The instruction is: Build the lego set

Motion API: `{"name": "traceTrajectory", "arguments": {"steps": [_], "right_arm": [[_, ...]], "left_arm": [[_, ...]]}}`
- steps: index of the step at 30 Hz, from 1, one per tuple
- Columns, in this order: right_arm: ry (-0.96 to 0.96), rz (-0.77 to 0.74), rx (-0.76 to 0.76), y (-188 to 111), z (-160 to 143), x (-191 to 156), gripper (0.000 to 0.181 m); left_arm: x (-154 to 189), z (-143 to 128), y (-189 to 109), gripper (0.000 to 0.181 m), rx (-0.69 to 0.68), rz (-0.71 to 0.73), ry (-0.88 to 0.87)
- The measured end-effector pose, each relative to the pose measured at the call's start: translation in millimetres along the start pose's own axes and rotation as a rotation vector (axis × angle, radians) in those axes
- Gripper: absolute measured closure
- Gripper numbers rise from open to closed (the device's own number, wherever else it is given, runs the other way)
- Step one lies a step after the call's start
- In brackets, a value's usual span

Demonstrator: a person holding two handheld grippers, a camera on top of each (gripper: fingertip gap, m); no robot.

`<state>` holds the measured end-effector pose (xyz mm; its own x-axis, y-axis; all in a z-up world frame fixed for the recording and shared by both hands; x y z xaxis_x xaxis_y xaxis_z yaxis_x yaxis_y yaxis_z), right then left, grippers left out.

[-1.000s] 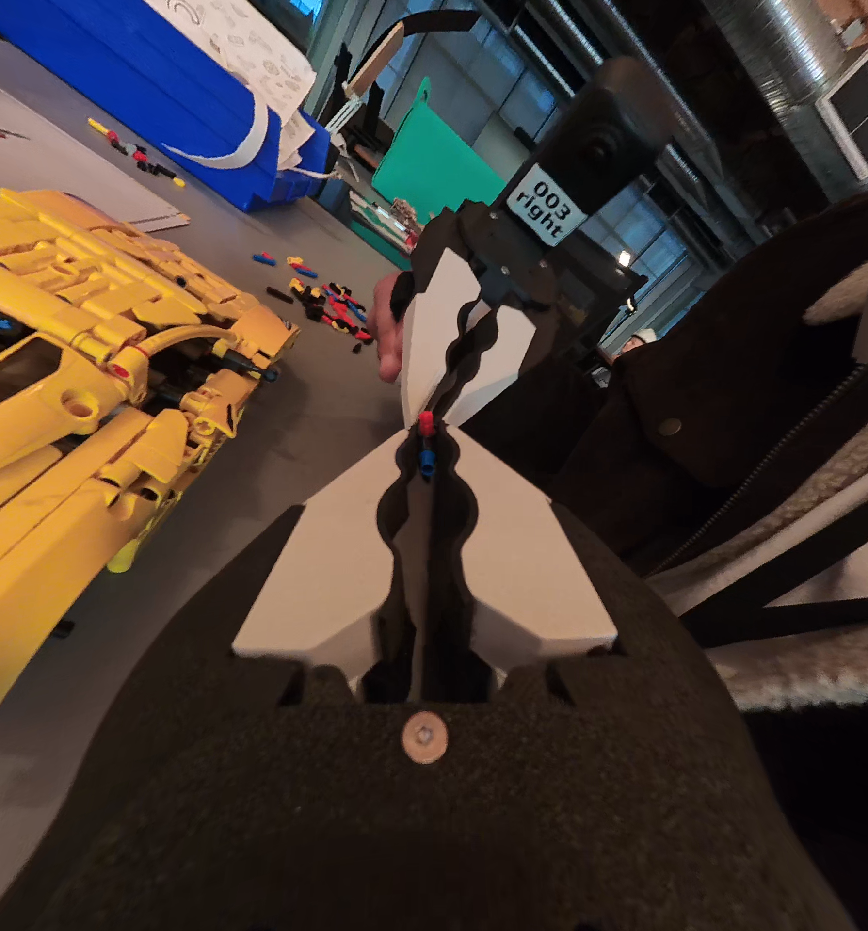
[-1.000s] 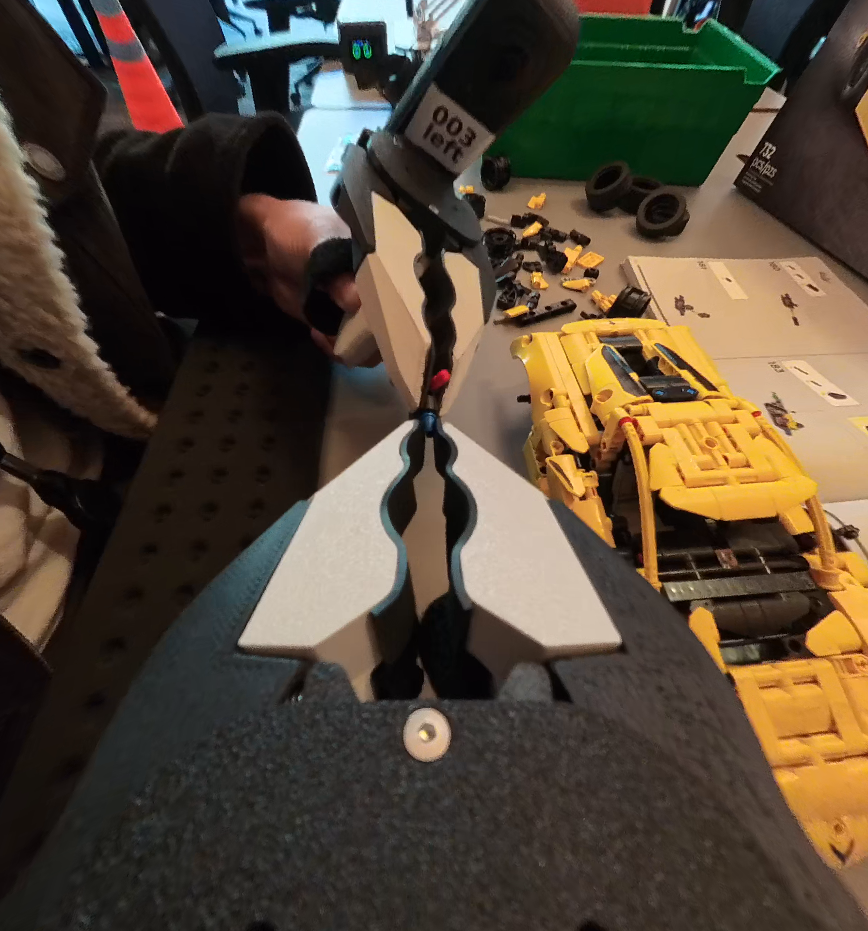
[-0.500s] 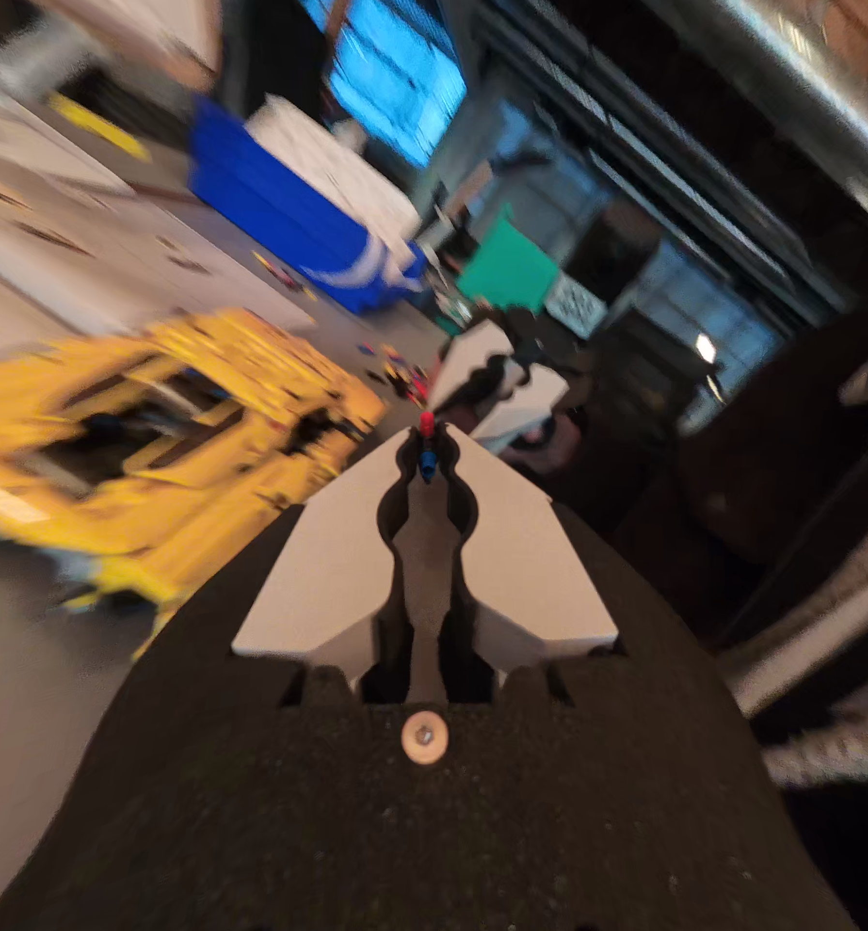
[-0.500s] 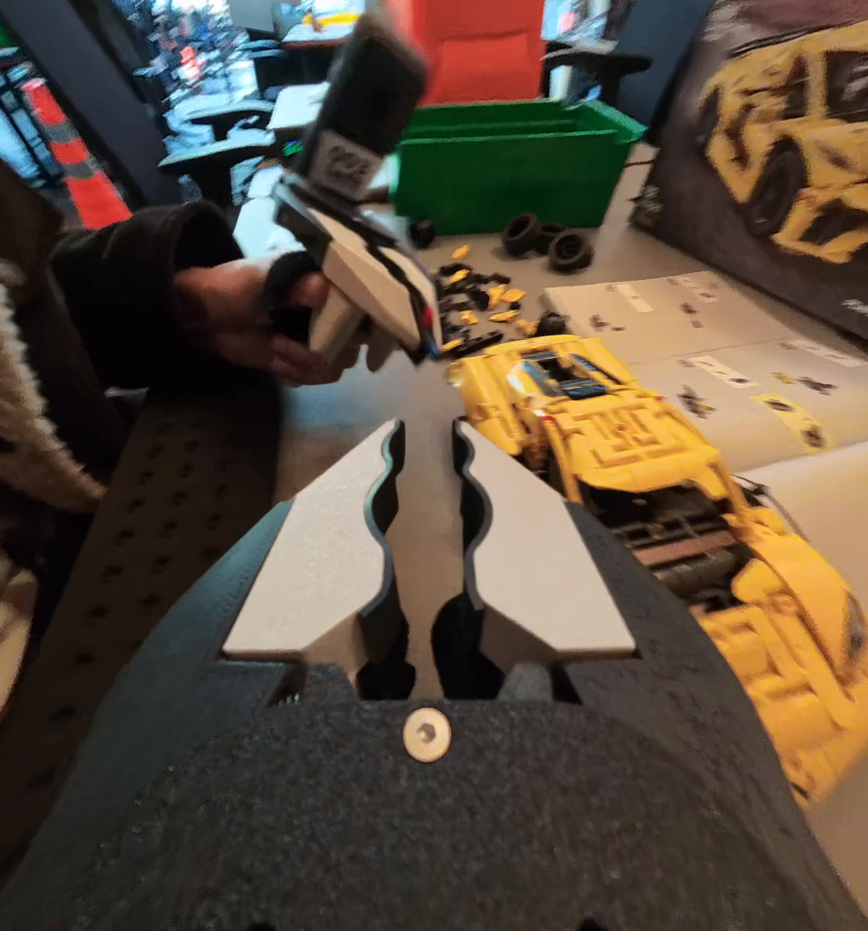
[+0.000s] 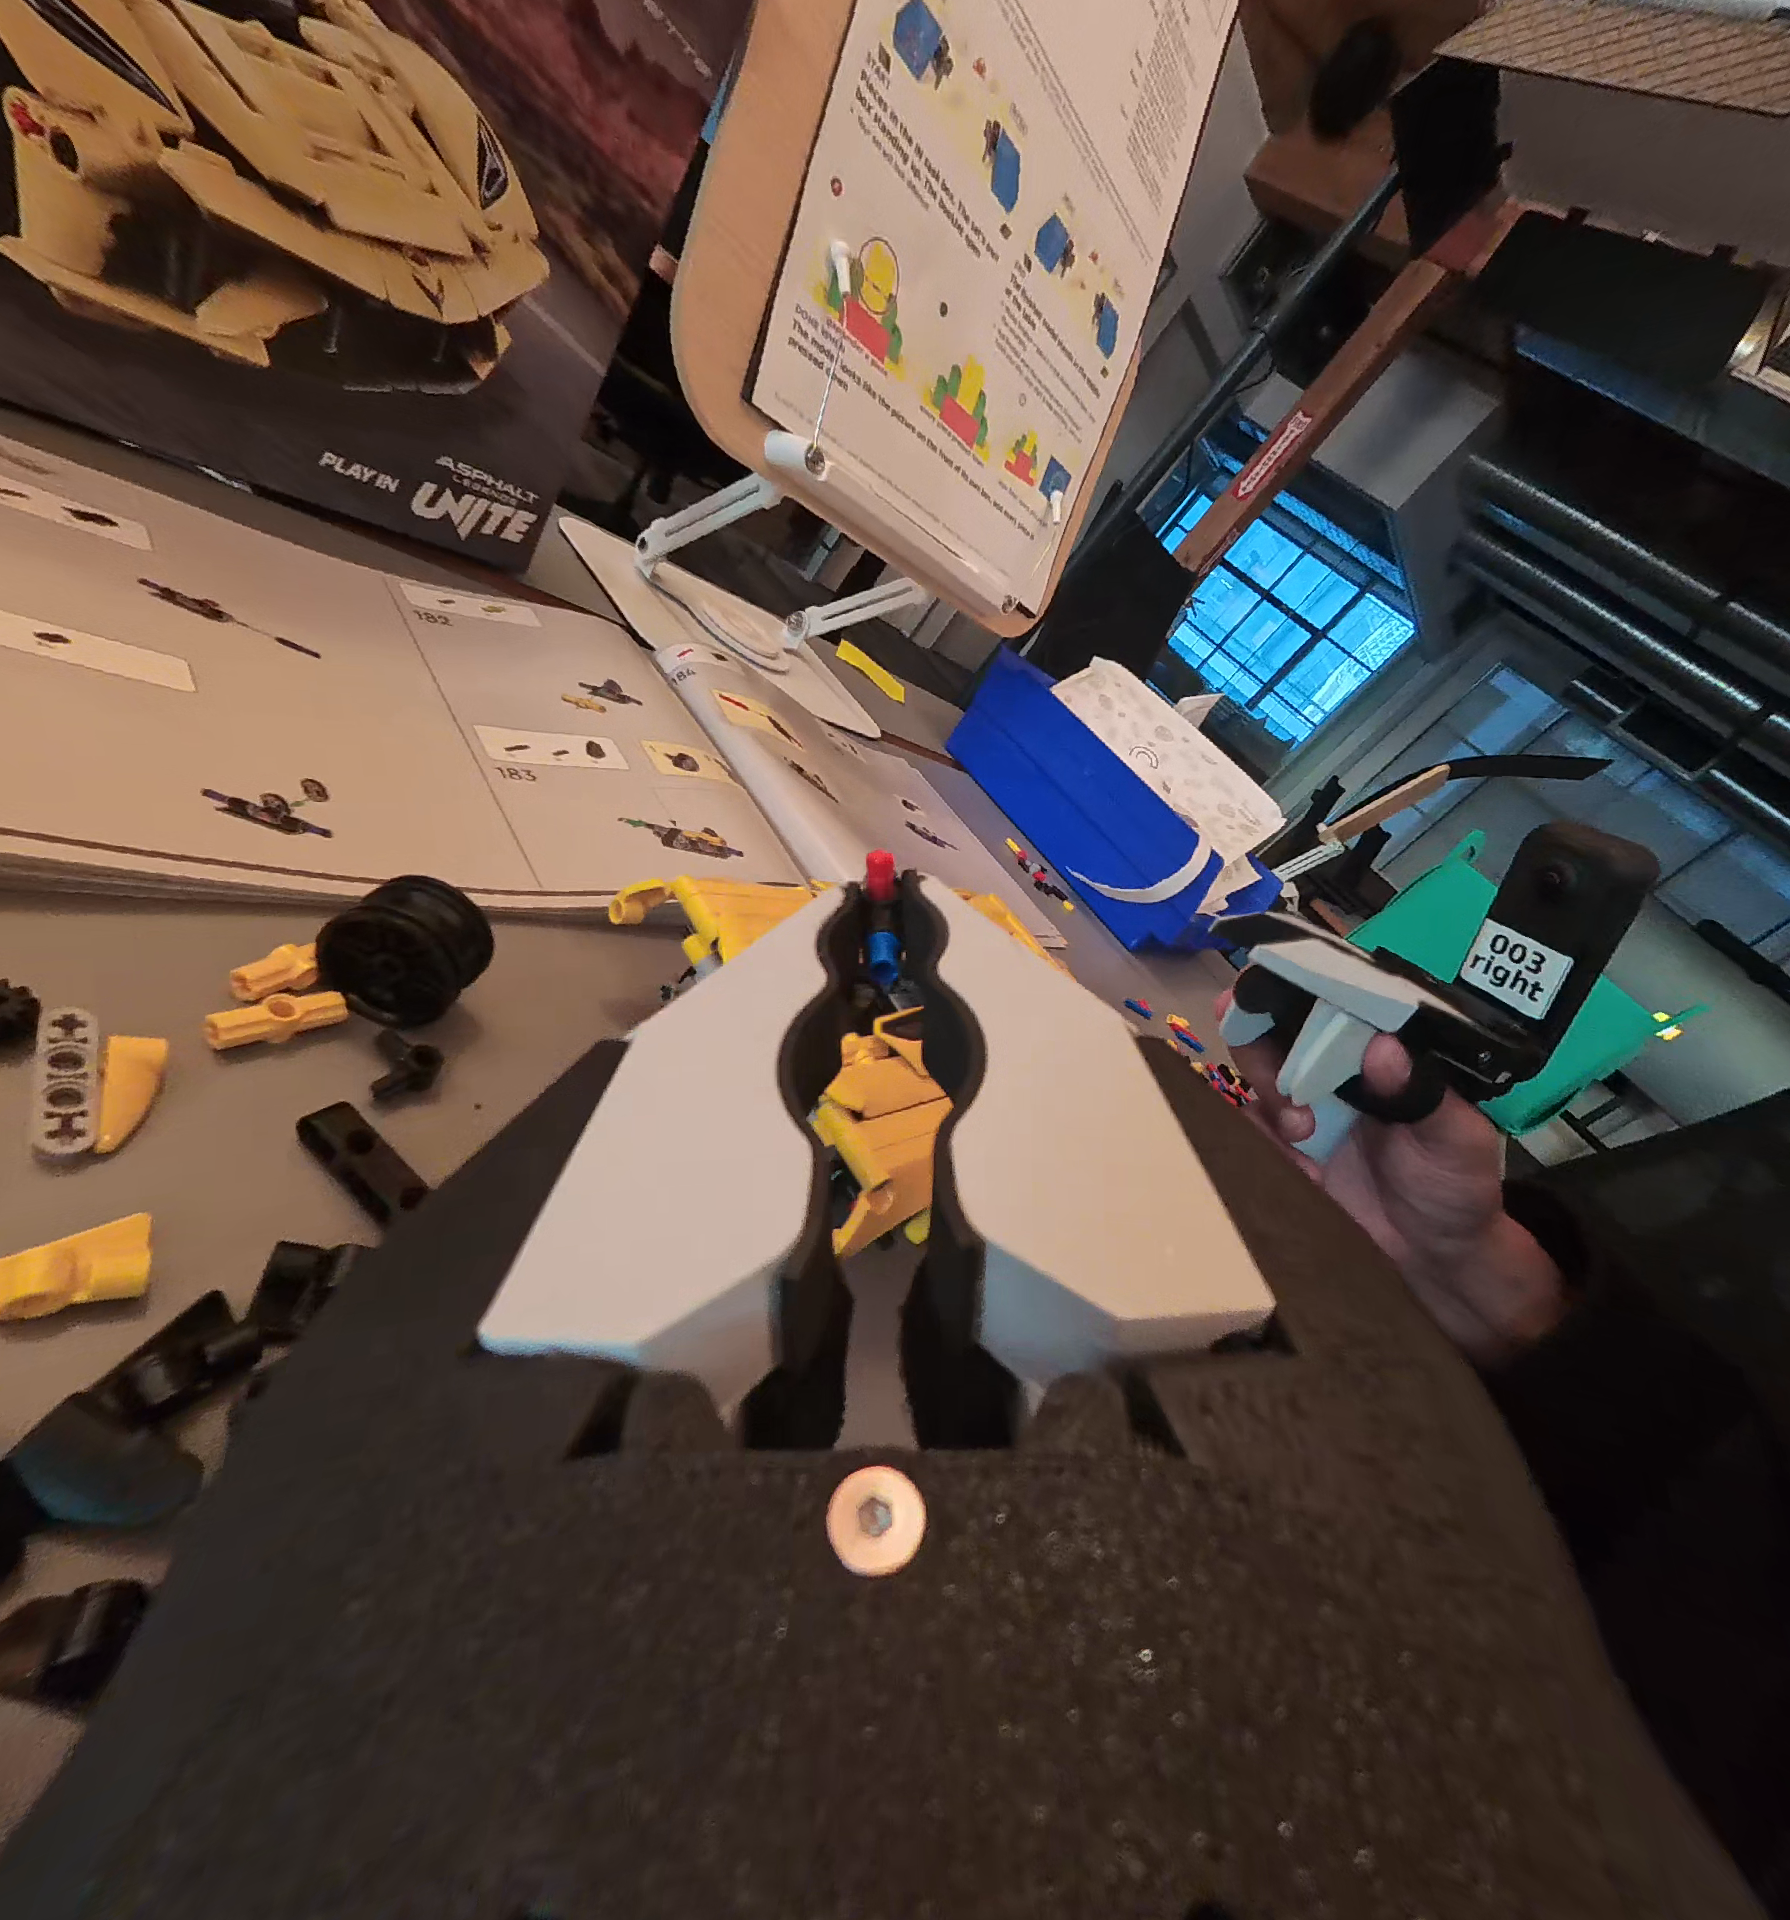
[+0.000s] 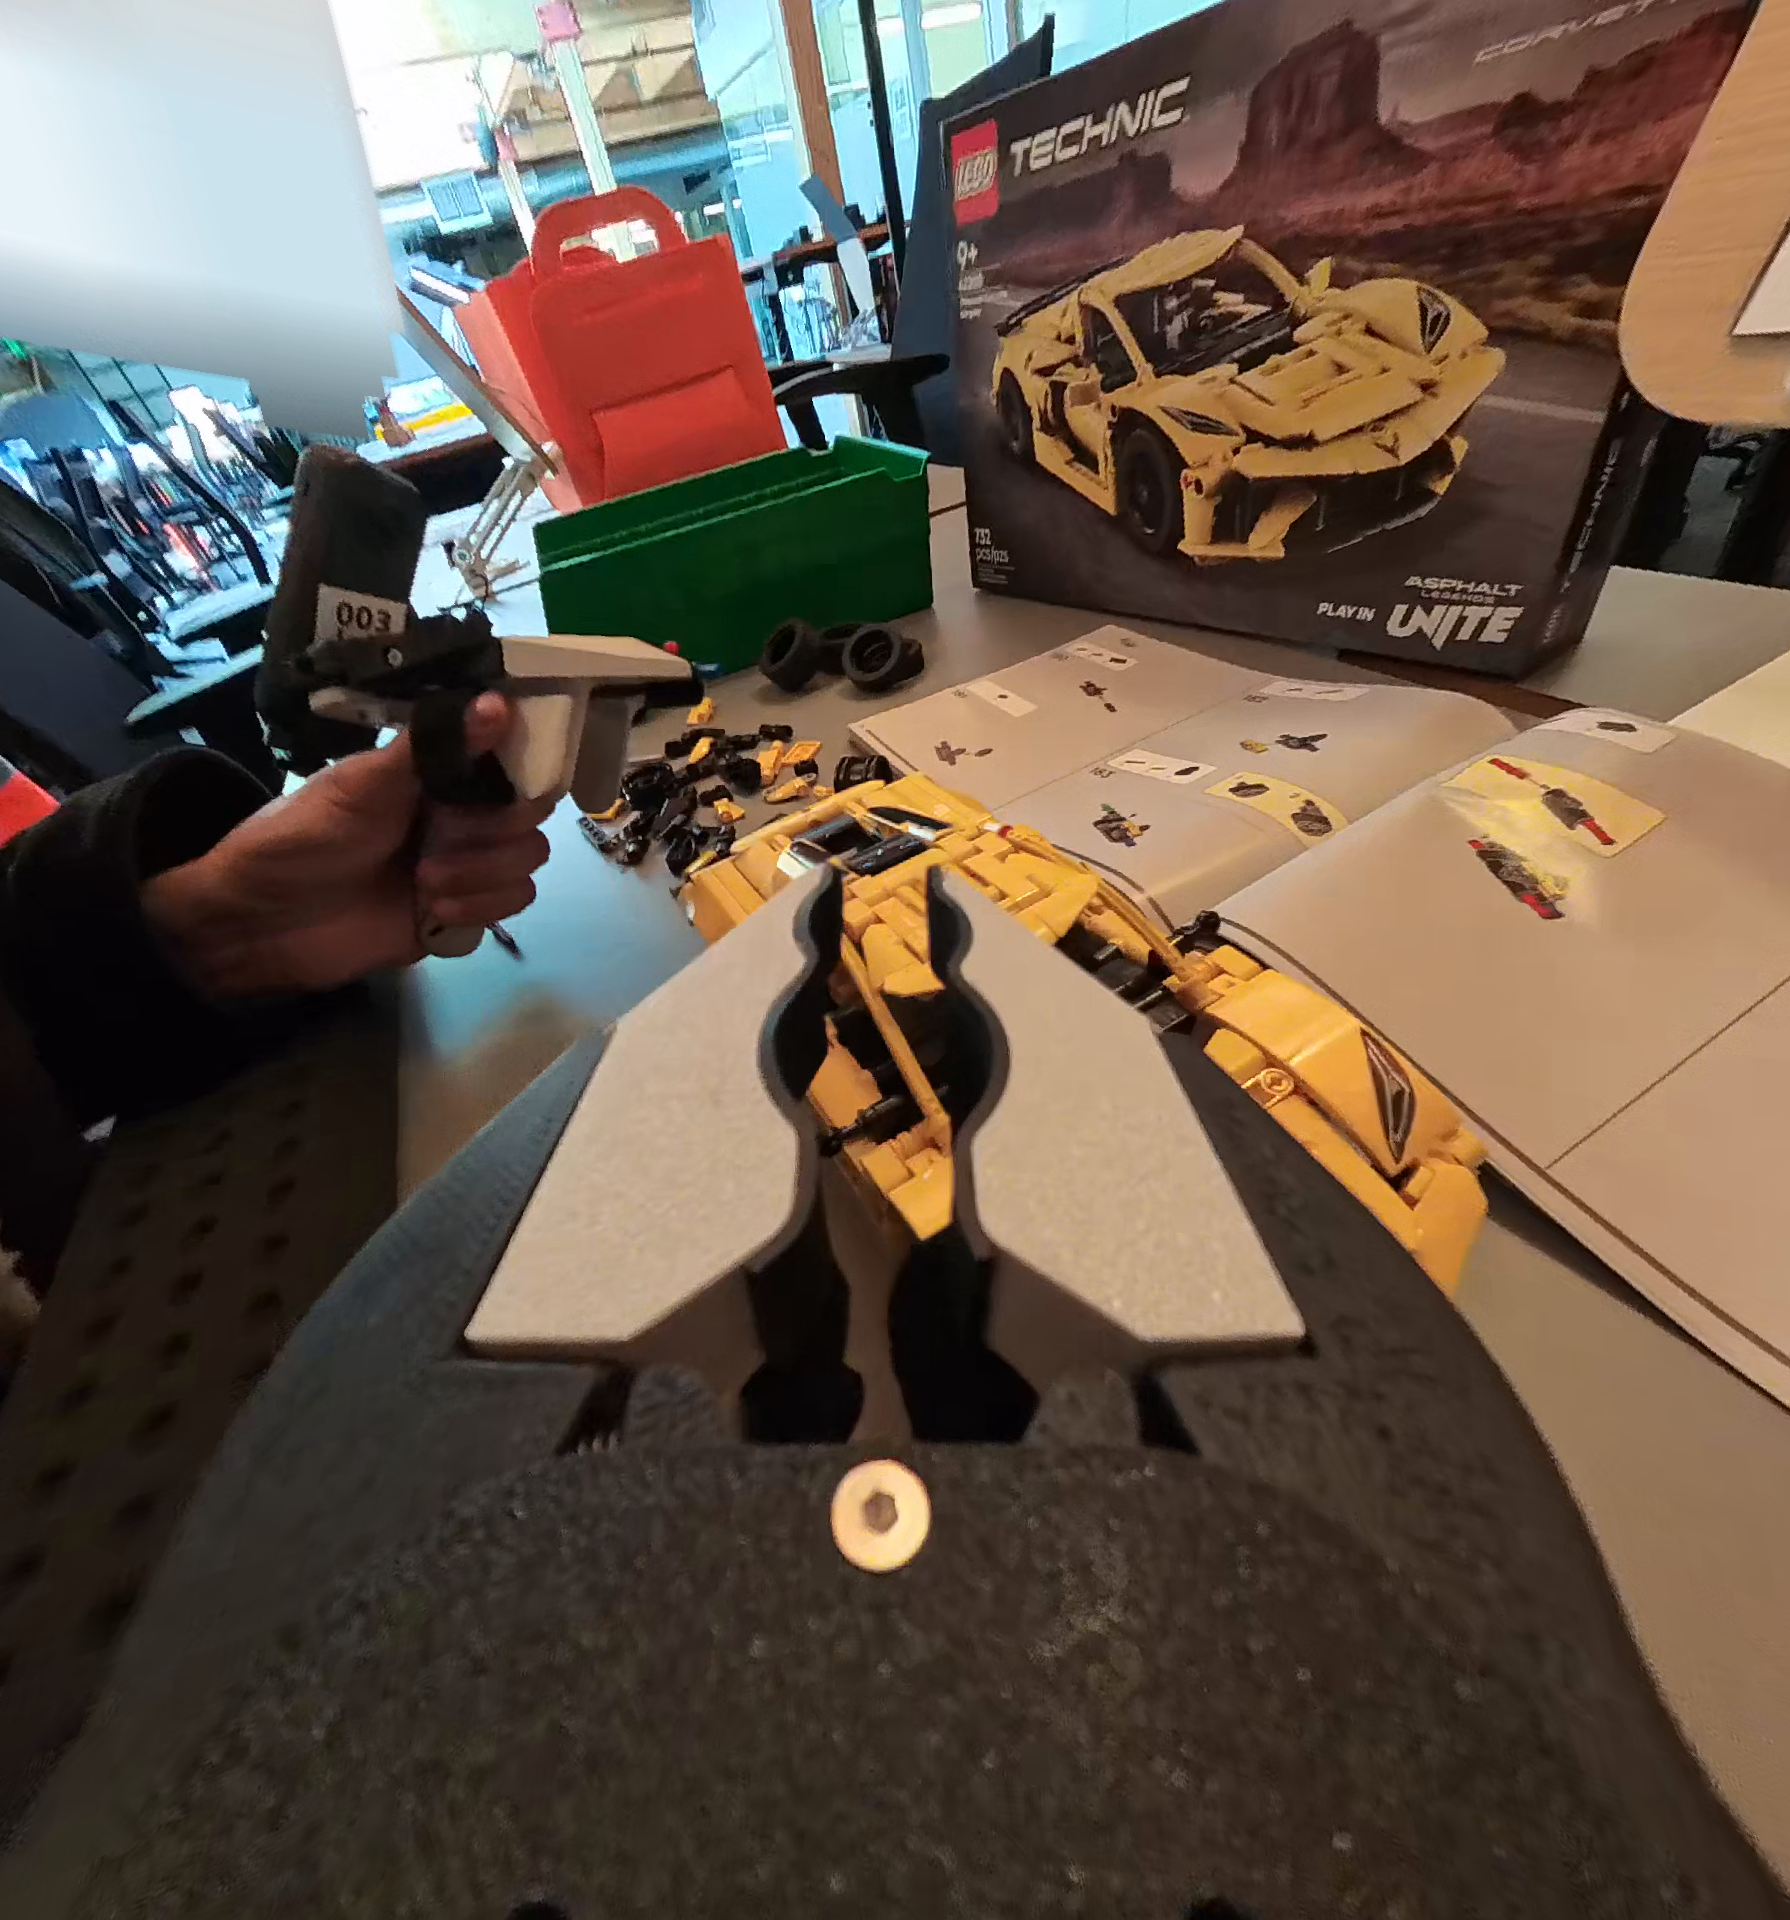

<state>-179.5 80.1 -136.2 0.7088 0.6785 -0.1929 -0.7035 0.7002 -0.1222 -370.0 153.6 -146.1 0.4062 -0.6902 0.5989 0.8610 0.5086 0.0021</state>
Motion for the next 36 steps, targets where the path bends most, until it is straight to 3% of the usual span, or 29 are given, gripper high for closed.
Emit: {"name": "traceTrajectory", "arguments": {"steps": [4,7,13,15,18,24,26,29,36], "right_arm": [[-0.121,-0.024,-0.044,7.7,-6.2,-6.8,0.158],[-0.217,-0.074,-0.034,19.3,-4.5,-13.2,0.138],[0.008,0.259,-0.064,84.0,1.1,-90.2,0.136],[-0.019,0.258,-0.138,96.0,1.6,-92.0,0.144],[-0.069,0.254,-0.103,108.3,11.5,-98.9,0.148],[0.170,0.387,0.130,102.2,32.4,-105.7,0.173],[0.215,0.418,0.175,97.6,37.2,-105.4,0.174],[0.197,0.431,0.127,99.6,29.6,-109.0,0.170],[0.254,0.478,0.161,89.8,32.4,-107.6,0.181]], "left_arm": [[5.6,-4.1,1.5,0.174,-0.020,-0.015,0.028],[13.4,-4.9,2.6,0.174,-0.021,-0.032,0.079],[47.1,5.5,-2.4,0.174,0.082,-0.121,0.283],[57.6,6.0,-4.9,0.175,0.097,-0.171,0.298],[67.8,7.2,-9.1,0.175,0.118,-0.233,0.287],[83.5,10.2,-17.2,0.175,0.157,-0.381,0.187],[89.0,8.8,-17.7,0.175,0.156,-0.436,0.150],[91.3,7.6,-17.2,0.175,0.149,-0.458,0.136],[97.7,2.4,-15.5,0.174,0.121,-0.516,0.104]]}}
Point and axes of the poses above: each gripper's, where its closed fingertips meet, y out along the fingers, z out of its top, x = y × z across the jaws, the point moved 2 cm from there along -y, back along the fingers, and after that the axes turned 1 degree about z, right-handed, at the moved point
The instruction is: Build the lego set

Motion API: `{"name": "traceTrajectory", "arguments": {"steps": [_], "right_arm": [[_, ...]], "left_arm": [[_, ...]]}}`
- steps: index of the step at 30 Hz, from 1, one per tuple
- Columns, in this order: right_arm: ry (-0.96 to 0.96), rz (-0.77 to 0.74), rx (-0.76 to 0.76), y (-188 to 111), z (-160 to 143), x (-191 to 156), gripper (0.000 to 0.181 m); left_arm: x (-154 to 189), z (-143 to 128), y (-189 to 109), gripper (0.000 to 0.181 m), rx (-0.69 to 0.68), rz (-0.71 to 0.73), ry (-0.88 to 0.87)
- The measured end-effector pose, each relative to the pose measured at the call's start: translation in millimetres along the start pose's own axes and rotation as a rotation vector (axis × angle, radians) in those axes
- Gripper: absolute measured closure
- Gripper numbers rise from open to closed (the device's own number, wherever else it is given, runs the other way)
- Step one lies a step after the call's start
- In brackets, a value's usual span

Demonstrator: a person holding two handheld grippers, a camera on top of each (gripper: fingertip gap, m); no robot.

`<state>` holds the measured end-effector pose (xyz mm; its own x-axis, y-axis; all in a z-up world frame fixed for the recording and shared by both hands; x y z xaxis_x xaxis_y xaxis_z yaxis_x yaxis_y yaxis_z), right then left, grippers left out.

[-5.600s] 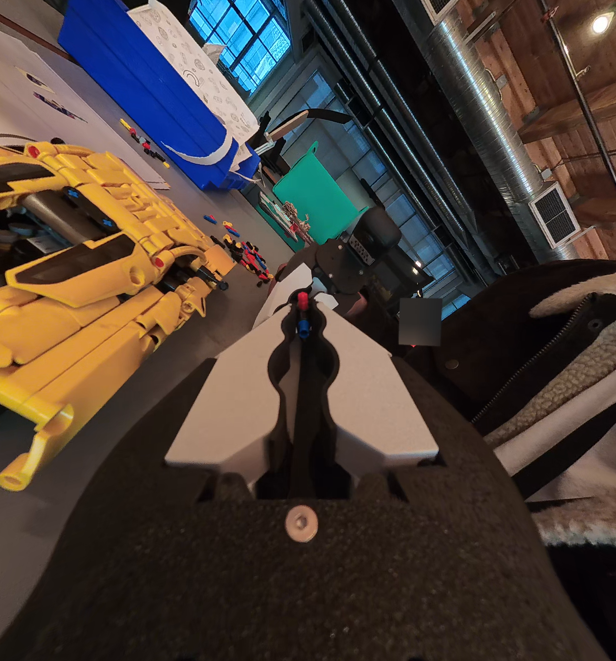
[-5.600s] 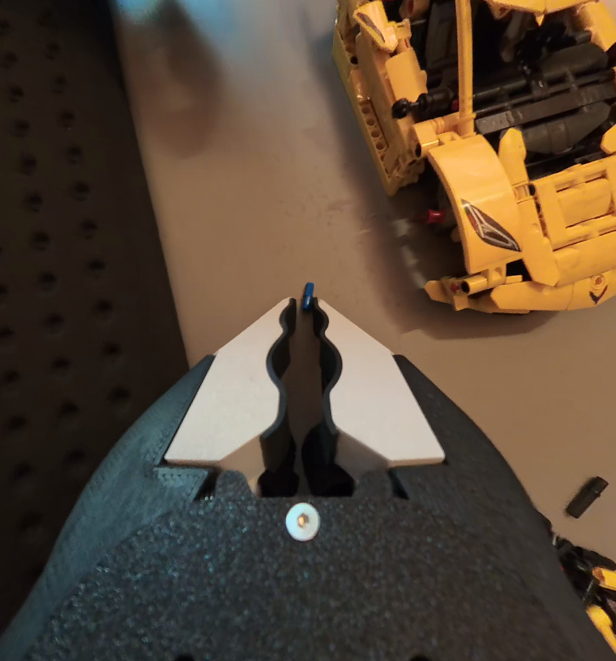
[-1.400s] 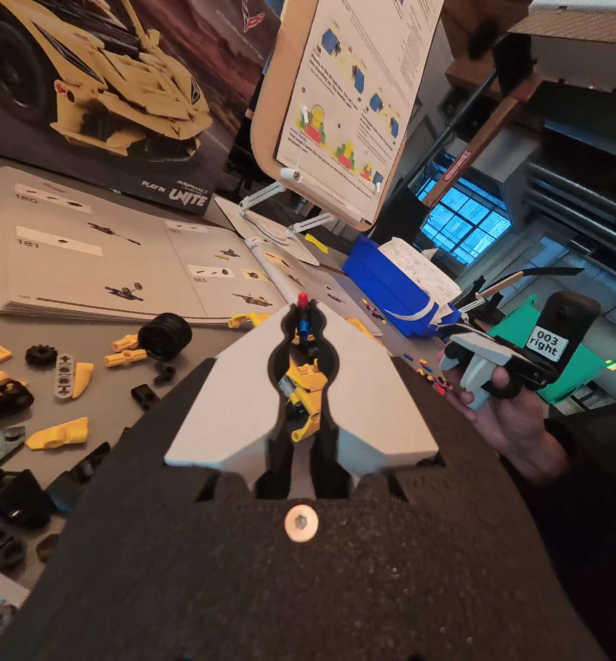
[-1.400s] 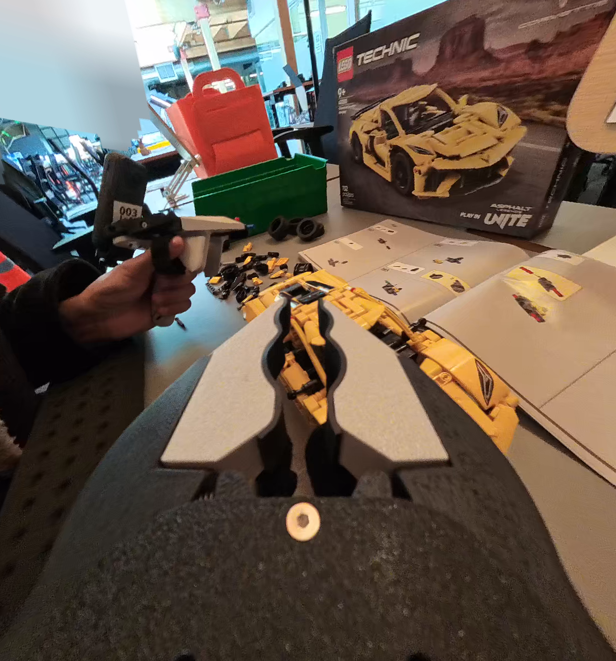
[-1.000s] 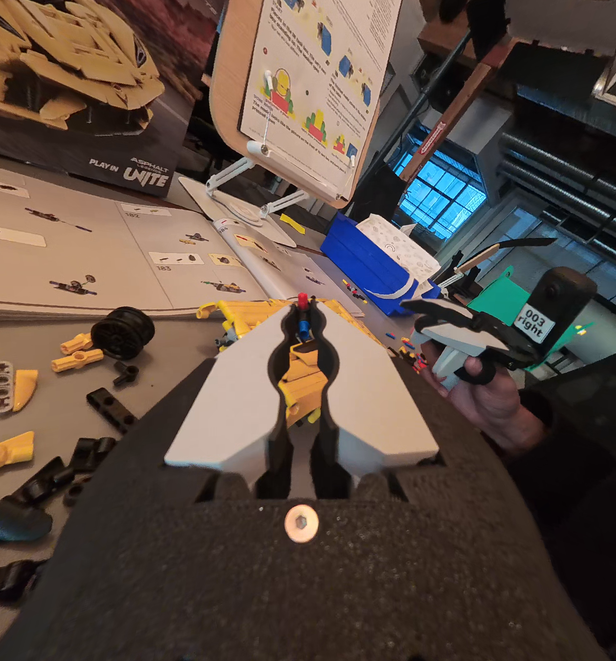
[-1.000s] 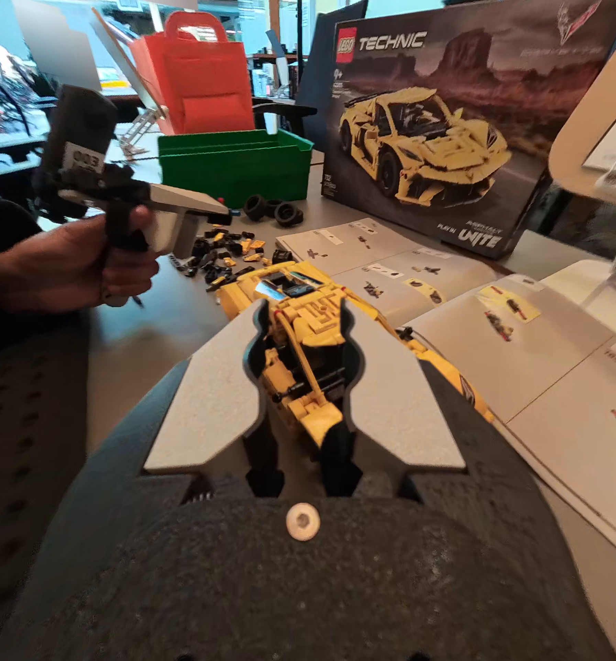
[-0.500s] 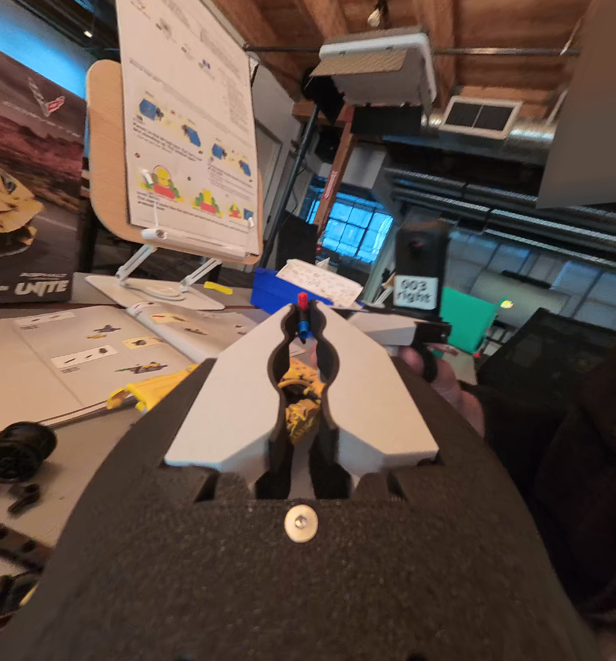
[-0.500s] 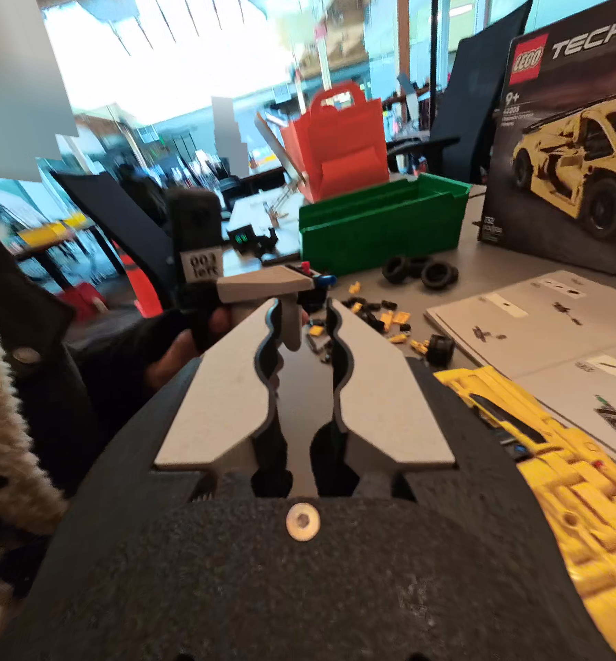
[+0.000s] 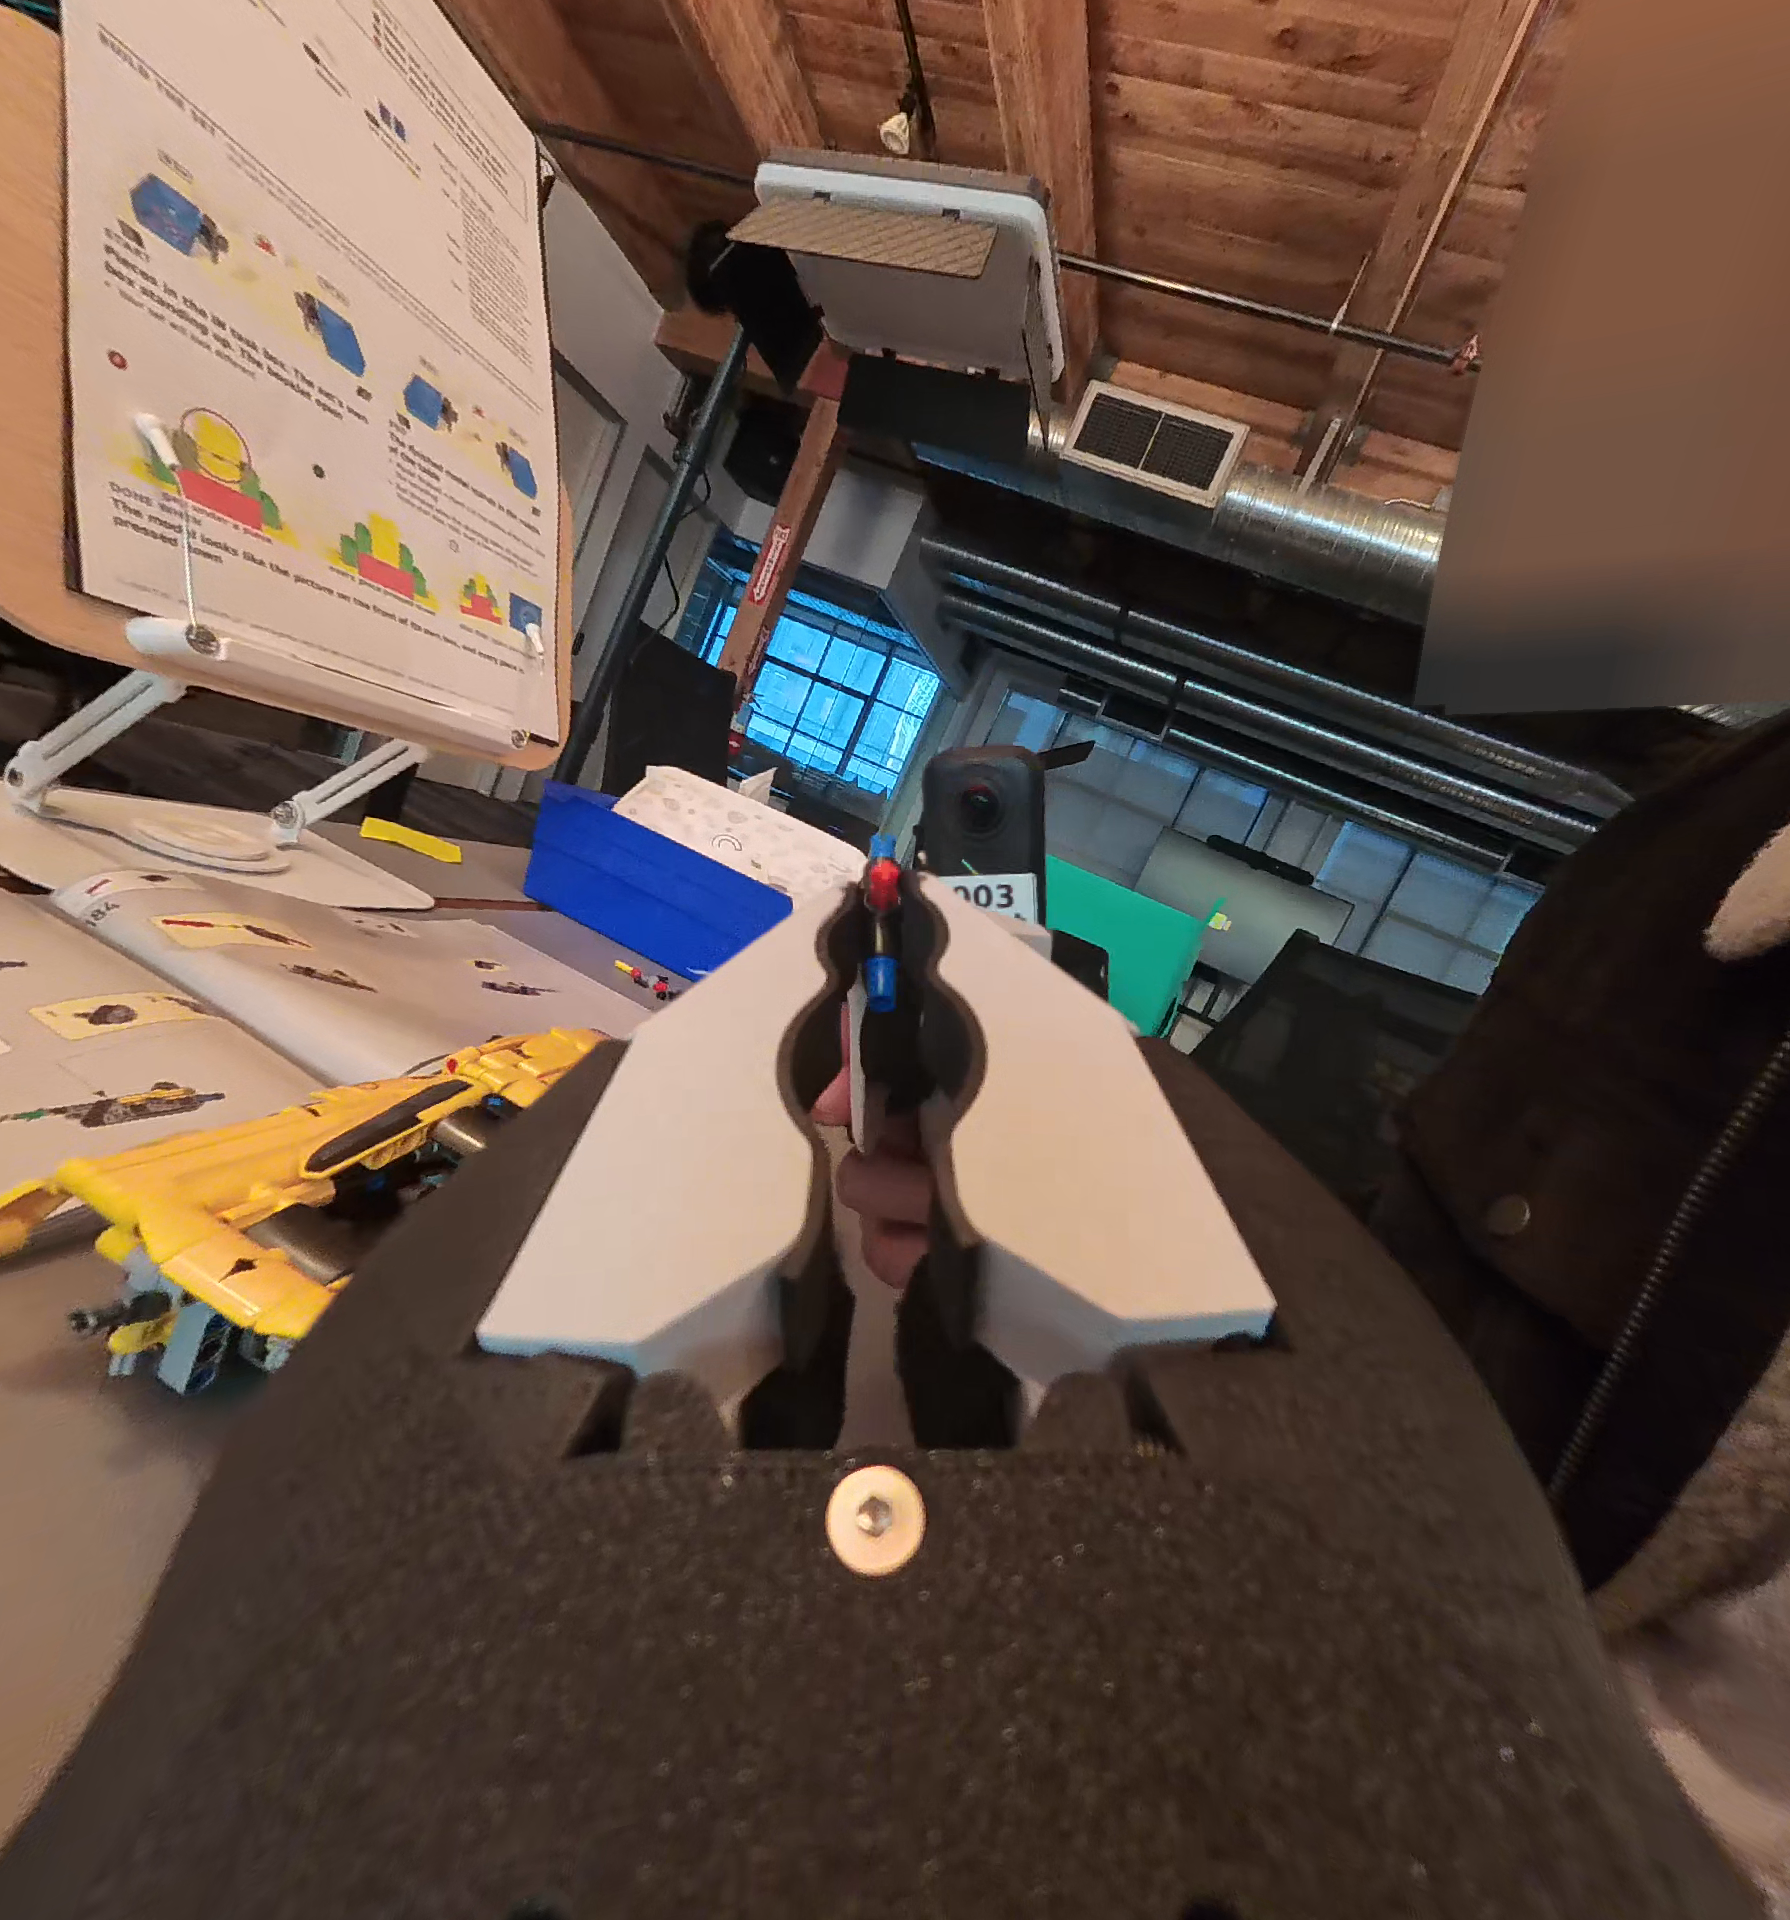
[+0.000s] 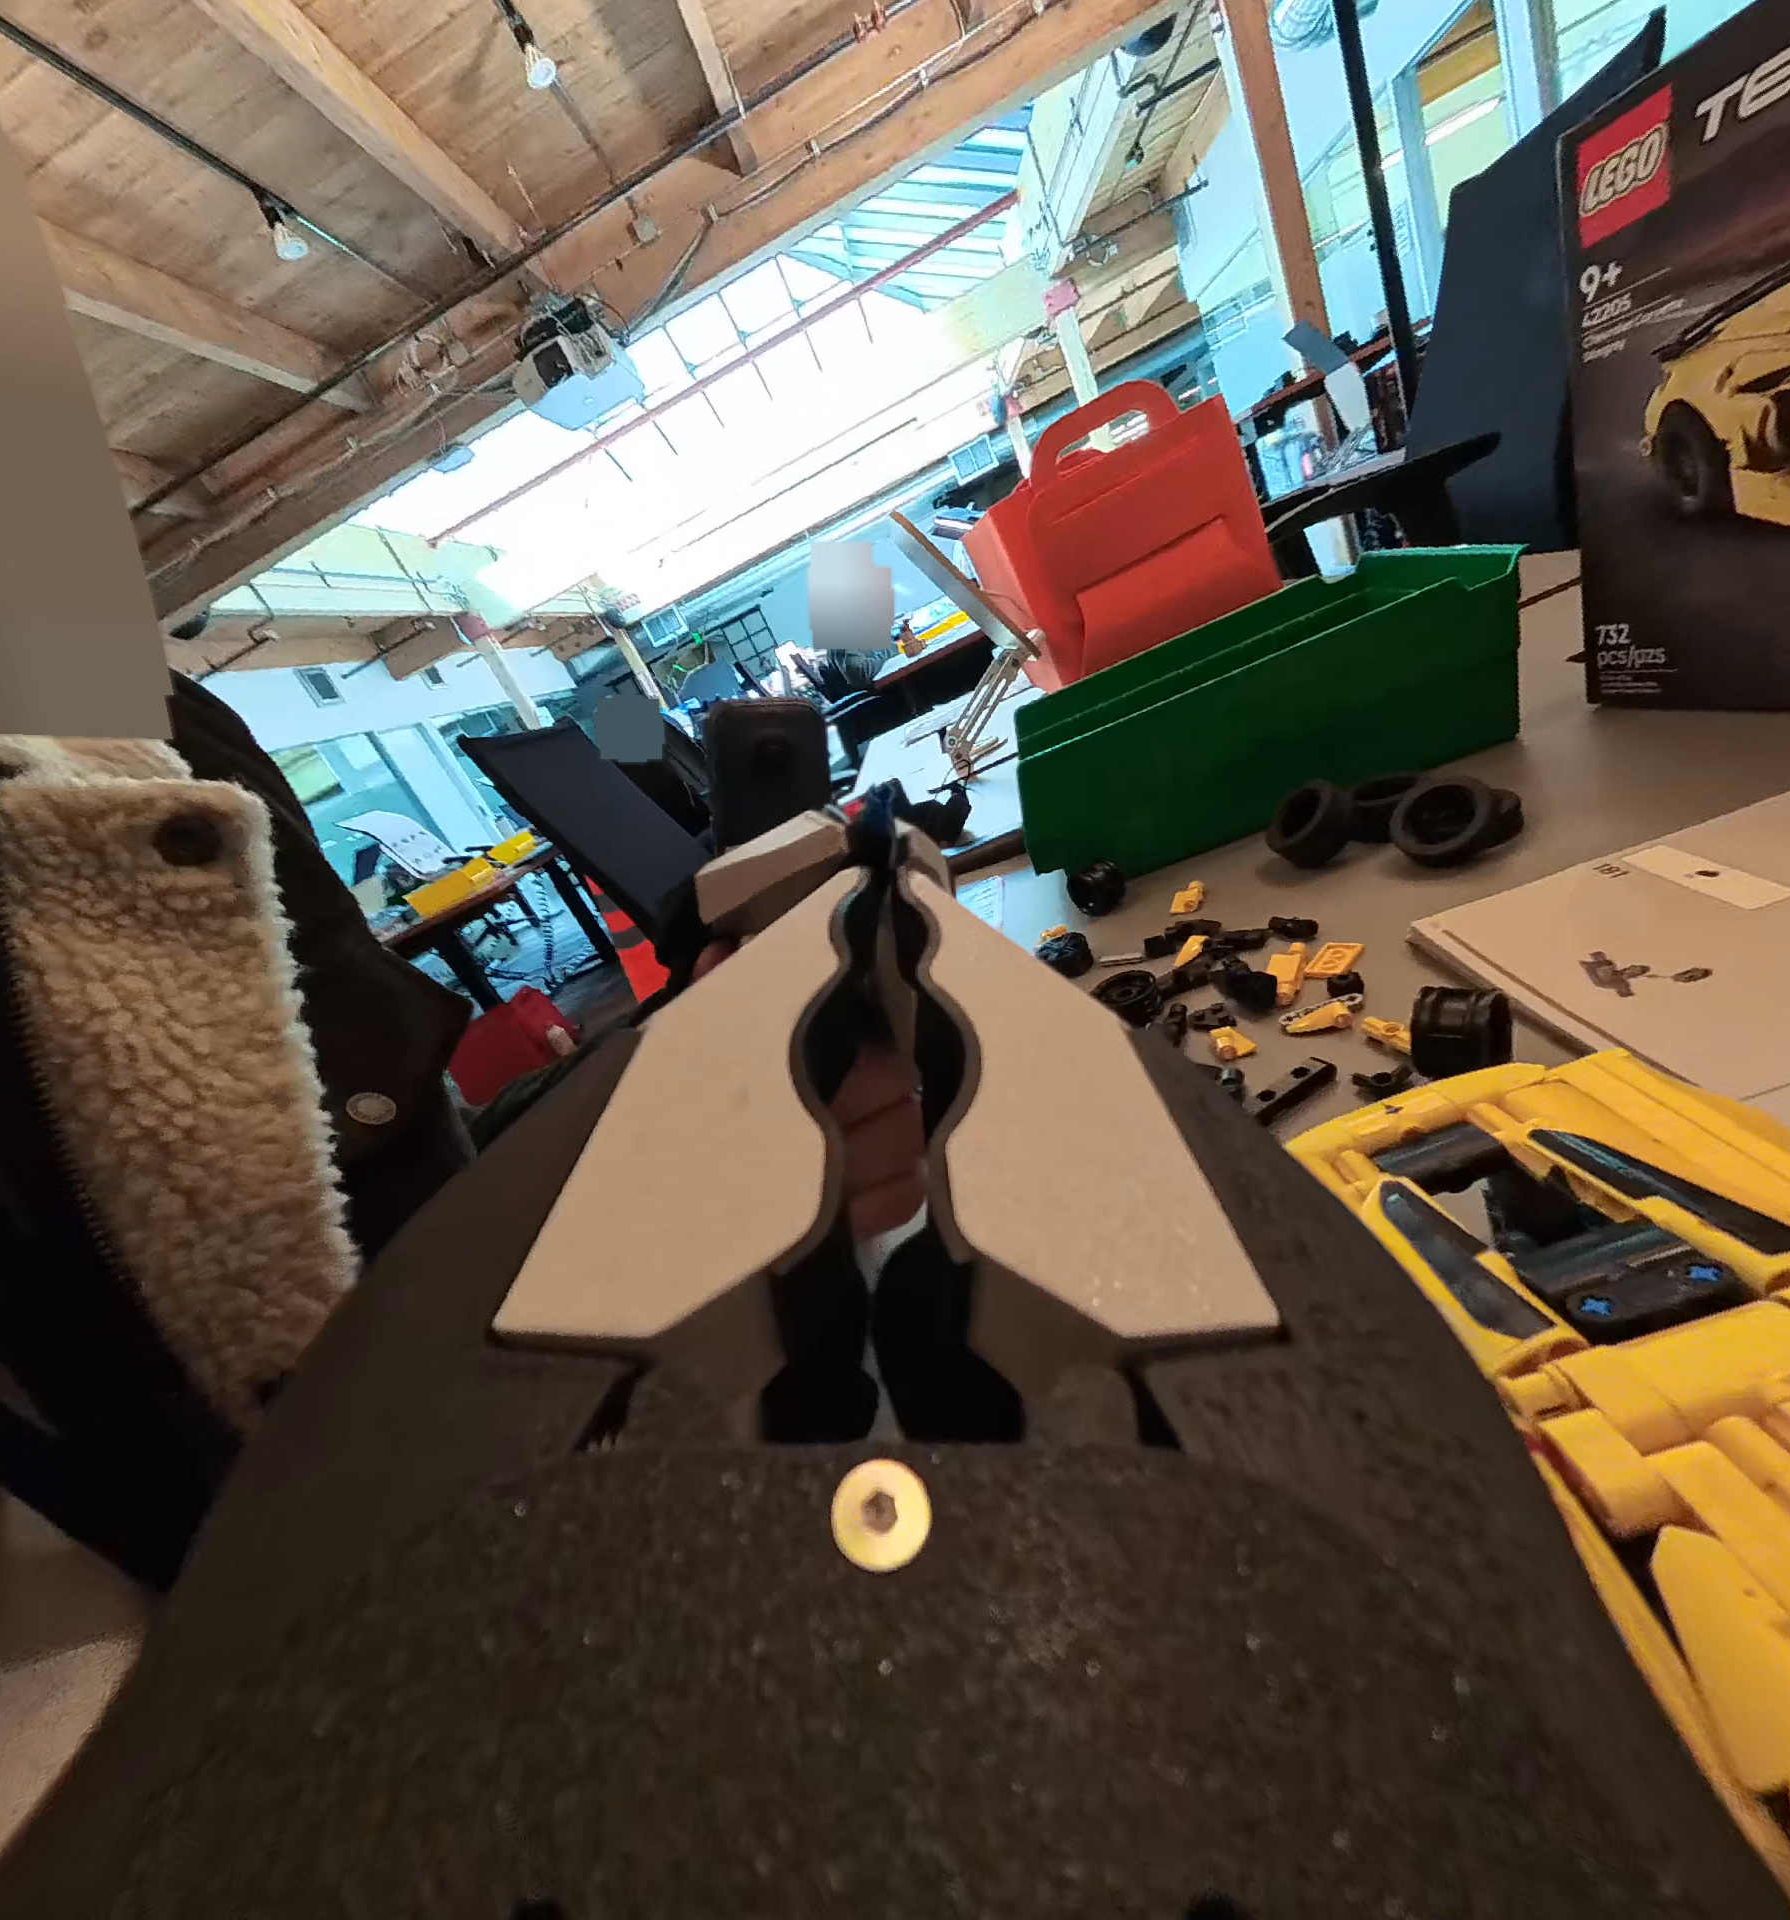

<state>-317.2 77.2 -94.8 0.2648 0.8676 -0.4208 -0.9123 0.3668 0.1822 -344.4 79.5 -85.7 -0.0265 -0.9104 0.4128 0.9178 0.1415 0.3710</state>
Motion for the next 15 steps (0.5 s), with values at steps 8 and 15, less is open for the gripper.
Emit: {"name": "traceTrajectory", "arguments": {"steps": [8,15], "right_arm": [[-0.015,-0.032,-0.028,-4.8,-2.0,5.2,0.181],[0.020,-0.053,0.003,-14.1,4.2,11.5,0.181]], "left_arm": [[-3.4,-5.6,1.6,0.172,-0.031,0.003,-0.043],[-6.0,-3.5,0.3,0.169,-0.015,0.010,-0.059]]}}
Point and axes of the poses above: each gripper's, where its closed fingertips meet, y out along the fingers, z out of its top, x = y × z across the jaws, the point moved 2 cm from there along -y, back along the fingers, and after that the axes turned 1 degree about z, right-handed, at the moved point
